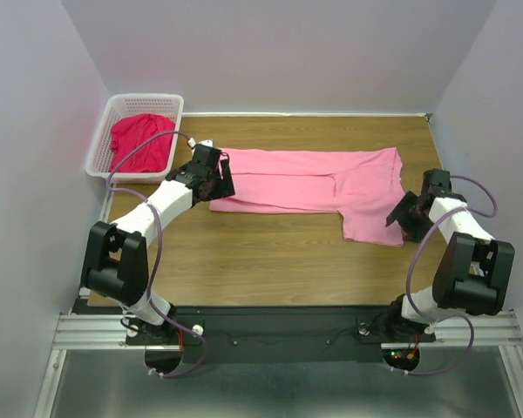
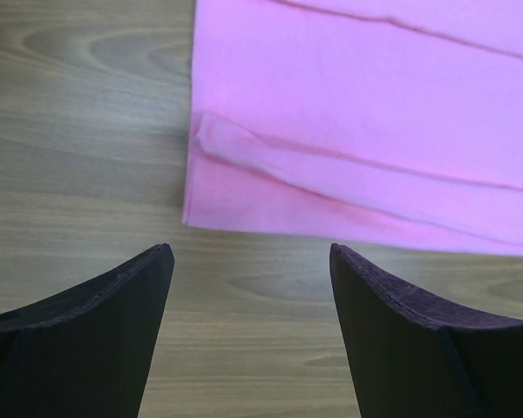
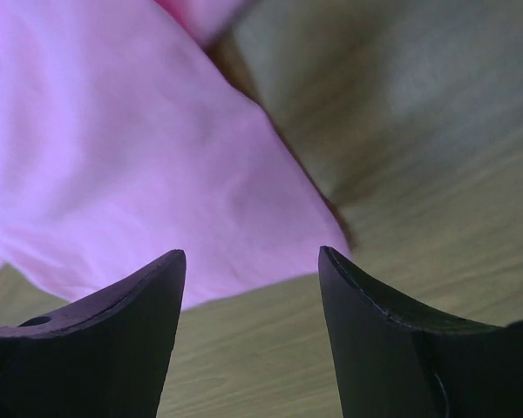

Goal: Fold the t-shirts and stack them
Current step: Fold the tshirt

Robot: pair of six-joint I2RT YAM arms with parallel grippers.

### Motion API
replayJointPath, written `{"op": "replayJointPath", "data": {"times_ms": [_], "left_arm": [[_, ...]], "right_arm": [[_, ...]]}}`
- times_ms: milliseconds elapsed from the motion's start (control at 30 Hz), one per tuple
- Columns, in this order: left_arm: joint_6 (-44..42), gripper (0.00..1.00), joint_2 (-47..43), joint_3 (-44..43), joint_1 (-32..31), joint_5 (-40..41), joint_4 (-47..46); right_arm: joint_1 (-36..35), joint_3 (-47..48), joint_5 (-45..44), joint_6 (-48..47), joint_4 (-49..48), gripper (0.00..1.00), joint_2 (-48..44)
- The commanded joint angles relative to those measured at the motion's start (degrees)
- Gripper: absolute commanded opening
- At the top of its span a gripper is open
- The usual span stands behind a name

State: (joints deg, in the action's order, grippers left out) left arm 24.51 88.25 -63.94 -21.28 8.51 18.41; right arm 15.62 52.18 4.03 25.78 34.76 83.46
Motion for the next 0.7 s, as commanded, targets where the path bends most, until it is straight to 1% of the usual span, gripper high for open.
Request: {"op": "replayJointPath", "data": {"times_ms": [0,33,167,300,367,433,467,533,667], "left_arm": [[-0.52,0.83,-0.1,0.4,-0.96,-0.16,-0.31],[-0.61,0.82,-0.01,0.4,-1.13,-0.16,-0.4],[-1.39,0.82,0.08,0.57,-1.22,-0.25,-0.75],[-1.75,0.82,-0.36,1.45,-1.31,-0.08,-1.01],[-1.75,0.82,-0.53,1.98,-1.31,-0.16,-1.19],[-1.92,0.82,-0.71,2.5,-1.31,-0.34,-1.45],[-1.92,0.82,-0.8,2.59,-1.31,-0.43,-1.63],[-2.01,0.82,-0.62,2.68,-1.31,-0.52,-1.63],[-2.1,0.82,-0.8,2.95,-1.22,-0.43,-1.98]], "right_arm": [[-0.24,-2.61,-3.5,0.85,0.3,0.68,-3.56],[-0.15,-2.96,-5.16,1.2,0.3,0.69,-3.57],[-0.15,-3.75,-6.41,1.47,0.39,0.7,-2.17],[-0.15,-5.16,-6.14,1.64,0.22,0.67,-0.67],[-0.15,-5.69,-6.75,1.55,-0.22,0.6,-0.23],[-0.15,-6.21,-6.58,1.47,-0.49,0.56,0.3],[-0.15,-6.3,-6.41,1.29,-0.57,0.52,1.0],[-0.15,-6.74,-5.88,1.55,-0.84,0.5,1.53],[-0.15,-7.36,-6.4,1.38,-1.89,0.34,2.14]]}}
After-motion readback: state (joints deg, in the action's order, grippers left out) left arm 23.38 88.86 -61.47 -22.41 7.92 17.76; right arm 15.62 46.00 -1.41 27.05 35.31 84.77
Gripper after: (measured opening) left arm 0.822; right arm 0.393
